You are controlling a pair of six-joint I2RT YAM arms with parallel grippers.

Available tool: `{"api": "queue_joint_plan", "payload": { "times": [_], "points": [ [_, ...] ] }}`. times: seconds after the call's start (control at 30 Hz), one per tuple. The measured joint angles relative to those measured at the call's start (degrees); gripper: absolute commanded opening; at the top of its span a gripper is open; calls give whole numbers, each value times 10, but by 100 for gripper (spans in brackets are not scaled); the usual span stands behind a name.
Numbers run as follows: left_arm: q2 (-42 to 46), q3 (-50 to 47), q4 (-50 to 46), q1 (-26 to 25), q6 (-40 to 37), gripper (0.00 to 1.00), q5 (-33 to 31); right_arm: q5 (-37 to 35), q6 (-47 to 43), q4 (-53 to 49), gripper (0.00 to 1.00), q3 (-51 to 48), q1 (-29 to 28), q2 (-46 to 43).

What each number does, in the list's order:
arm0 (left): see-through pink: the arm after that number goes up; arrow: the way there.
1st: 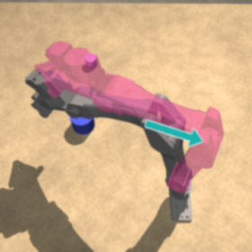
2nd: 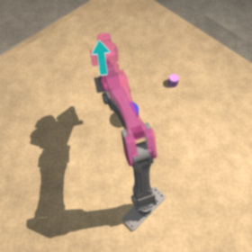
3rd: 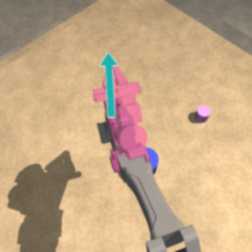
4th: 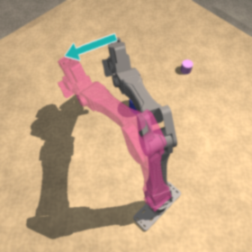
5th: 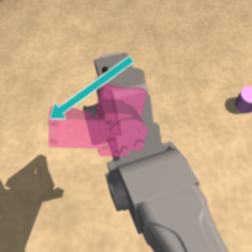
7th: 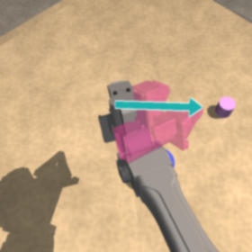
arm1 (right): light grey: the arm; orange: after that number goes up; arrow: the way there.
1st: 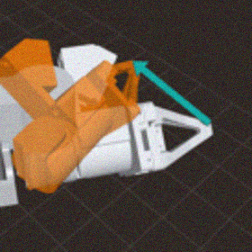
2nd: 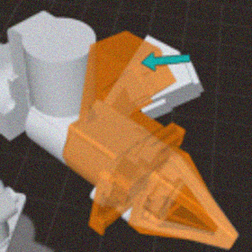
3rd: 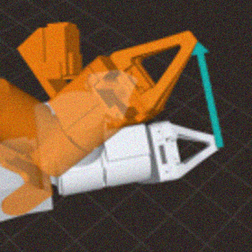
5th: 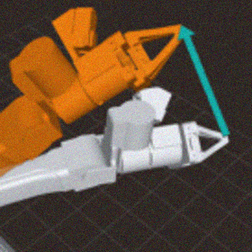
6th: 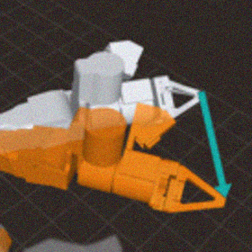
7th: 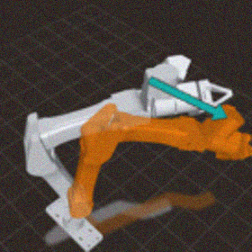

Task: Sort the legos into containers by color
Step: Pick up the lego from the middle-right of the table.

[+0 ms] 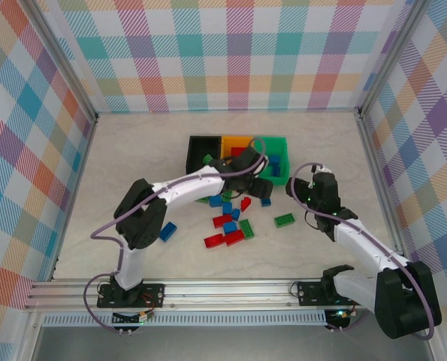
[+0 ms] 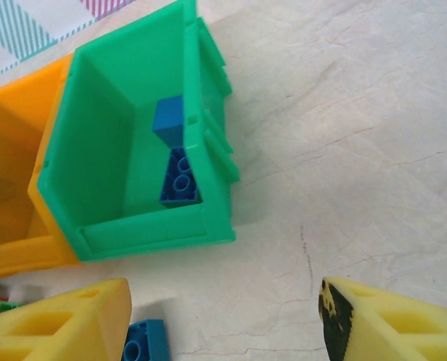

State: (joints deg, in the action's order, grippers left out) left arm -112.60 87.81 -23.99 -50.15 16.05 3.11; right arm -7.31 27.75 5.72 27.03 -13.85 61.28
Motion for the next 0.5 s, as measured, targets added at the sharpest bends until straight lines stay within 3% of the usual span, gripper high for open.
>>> {"api": "queue_joint_plan", "payload": {
  "times": [0.23, 0.5],
  "points": [
    [29, -58, 16, -43, -81, 67, 14, 44, 24, 11, 68, 0, 34, 49],
    [-50, 36, -16, -76, -174, 66, 60, 71, 36, 19, 68, 0, 54, 58]
  ]
}}
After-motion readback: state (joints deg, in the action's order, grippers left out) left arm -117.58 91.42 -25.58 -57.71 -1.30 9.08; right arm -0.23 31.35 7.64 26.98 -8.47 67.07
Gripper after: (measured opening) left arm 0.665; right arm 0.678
